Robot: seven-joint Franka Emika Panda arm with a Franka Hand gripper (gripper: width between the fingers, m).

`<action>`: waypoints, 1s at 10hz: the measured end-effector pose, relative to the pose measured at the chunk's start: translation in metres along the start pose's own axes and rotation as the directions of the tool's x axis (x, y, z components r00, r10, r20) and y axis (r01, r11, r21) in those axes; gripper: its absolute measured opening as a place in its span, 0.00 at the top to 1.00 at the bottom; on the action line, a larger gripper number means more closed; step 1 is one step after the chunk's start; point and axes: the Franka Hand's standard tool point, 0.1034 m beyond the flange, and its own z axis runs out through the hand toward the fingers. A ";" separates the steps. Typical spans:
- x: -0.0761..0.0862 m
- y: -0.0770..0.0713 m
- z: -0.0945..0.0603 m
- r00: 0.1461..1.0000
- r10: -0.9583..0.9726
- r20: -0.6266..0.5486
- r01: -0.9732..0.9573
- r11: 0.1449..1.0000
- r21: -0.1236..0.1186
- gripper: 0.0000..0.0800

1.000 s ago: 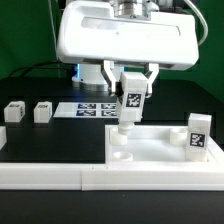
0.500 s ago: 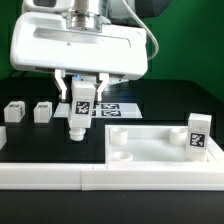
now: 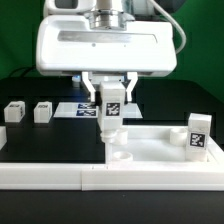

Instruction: Assemble square table

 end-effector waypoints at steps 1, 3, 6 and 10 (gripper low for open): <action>-0.003 -0.002 0.006 1.000 -0.001 0.004 0.001 1.000 0.002 0.64; -0.009 -0.007 0.014 1.000 -0.001 0.013 0.001 1.000 0.006 0.64; -0.012 -0.012 0.018 1.000 -0.006 0.019 0.006 1.000 0.012 0.64; -0.015 -0.016 0.026 1.000 -0.010 0.018 0.010 1.000 0.013 0.64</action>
Offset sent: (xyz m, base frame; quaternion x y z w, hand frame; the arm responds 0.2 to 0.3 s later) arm 0.0012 0.0081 -0.0113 -0.0130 0.0052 0.0058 0.9999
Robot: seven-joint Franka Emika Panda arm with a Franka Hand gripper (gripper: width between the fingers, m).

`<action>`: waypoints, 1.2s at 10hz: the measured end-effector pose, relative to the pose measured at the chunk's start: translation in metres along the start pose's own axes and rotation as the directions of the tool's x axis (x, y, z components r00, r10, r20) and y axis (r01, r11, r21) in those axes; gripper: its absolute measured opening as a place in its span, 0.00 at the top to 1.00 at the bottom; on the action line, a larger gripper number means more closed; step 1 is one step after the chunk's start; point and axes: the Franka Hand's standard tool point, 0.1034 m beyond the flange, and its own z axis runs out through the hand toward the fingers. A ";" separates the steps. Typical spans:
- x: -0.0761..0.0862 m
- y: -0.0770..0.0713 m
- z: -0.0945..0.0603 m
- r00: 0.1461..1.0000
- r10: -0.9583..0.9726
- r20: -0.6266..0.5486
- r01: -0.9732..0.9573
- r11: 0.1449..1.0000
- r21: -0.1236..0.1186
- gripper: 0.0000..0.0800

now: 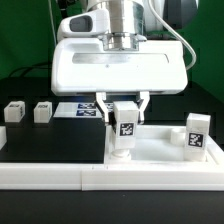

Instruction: Assemble square table

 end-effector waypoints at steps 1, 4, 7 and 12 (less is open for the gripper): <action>-0.001 -0.001 0.002 1.000 -0.001 -0.004 0.001 1.000 -0.003 0.64; -0.004 -0.002 0.005 1.000 0.000 -0.019 0.000 1.000 -0.014 0.64; -0.004 -0.002 0.005 1.000 0.000 -0.021 0.000 1.000 -0.014 0.63; -0.004 -0.002 0.005 1.000 0.000 -0.021 0.000 1.000 -0.014 0.19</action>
Offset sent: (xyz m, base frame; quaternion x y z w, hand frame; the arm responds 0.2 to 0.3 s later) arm -0.0085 -0.0020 -0.0129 -0.0285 -0.0083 -0.0043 0.9995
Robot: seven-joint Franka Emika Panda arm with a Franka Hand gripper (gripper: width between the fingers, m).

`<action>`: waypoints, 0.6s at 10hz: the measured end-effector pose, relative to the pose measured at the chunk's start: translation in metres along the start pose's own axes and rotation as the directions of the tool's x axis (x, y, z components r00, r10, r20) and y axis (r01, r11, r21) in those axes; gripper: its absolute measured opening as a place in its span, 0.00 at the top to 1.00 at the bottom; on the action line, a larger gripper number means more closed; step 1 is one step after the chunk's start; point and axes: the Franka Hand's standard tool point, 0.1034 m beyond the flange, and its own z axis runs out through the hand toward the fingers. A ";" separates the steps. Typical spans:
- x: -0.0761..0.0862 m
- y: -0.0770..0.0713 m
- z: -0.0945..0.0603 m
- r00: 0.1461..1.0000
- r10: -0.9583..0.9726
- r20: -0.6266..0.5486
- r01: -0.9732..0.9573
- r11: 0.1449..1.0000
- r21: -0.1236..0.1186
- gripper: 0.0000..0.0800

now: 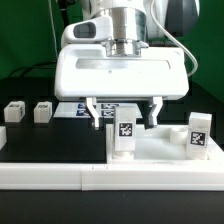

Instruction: Assemble square table

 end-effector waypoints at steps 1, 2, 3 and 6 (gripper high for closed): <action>0.000 0.000 0.000 1.000 0.000 0.000 0.000 1.000 0.000 0.19; 0.000 0.000 0.000 1.000 0.000 0.000 0.000 1.000 0.000 0.19; 0.000 0.000 0.000 1.000 0.000 0.000 0.000 1.000 0.000 0.19; 0.000 0.000 0.000 1.000 0.000 0.000 0.000 1.000 0.000 0.19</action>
Offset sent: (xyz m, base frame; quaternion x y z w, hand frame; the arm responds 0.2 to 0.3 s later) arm 0.0000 0.0000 0.0000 0.0000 0.0000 0.0000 1.0000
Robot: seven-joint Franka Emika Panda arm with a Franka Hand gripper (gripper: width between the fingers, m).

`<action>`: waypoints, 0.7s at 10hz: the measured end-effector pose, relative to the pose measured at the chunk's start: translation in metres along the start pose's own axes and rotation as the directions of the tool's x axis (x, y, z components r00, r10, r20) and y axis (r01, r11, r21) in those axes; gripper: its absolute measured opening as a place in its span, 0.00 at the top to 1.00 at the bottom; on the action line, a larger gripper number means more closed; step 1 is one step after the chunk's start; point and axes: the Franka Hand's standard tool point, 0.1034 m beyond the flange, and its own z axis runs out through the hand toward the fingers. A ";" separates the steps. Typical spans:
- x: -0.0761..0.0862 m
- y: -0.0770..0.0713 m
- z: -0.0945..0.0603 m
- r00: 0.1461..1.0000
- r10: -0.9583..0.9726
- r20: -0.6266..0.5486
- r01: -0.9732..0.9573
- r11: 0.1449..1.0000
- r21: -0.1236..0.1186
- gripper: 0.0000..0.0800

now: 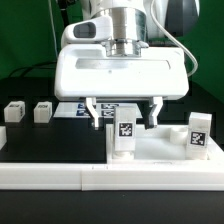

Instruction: Assemble square table

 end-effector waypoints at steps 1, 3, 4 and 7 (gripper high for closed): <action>0.000 0.000 0.000 1.000 0.000 0.000 0.000 1.000 0.000 0.19; 0.000 -0.001 0.000 1.000 0.003 0.008 -0.003 1.000 0.005 0.19; 0.001 -0.003 -0.002 0.997 0.028 0.074 -0.031 0.999 0.040 0.19; 0.007 -0.005 -0.003 0.967 0.084 0.240 -0.113 0.988 0.109 0.19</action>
Offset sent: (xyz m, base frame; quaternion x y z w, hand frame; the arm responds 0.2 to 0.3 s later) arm 0.0057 -0.0128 0.0180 0.0027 -0.1511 0.0465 0.9874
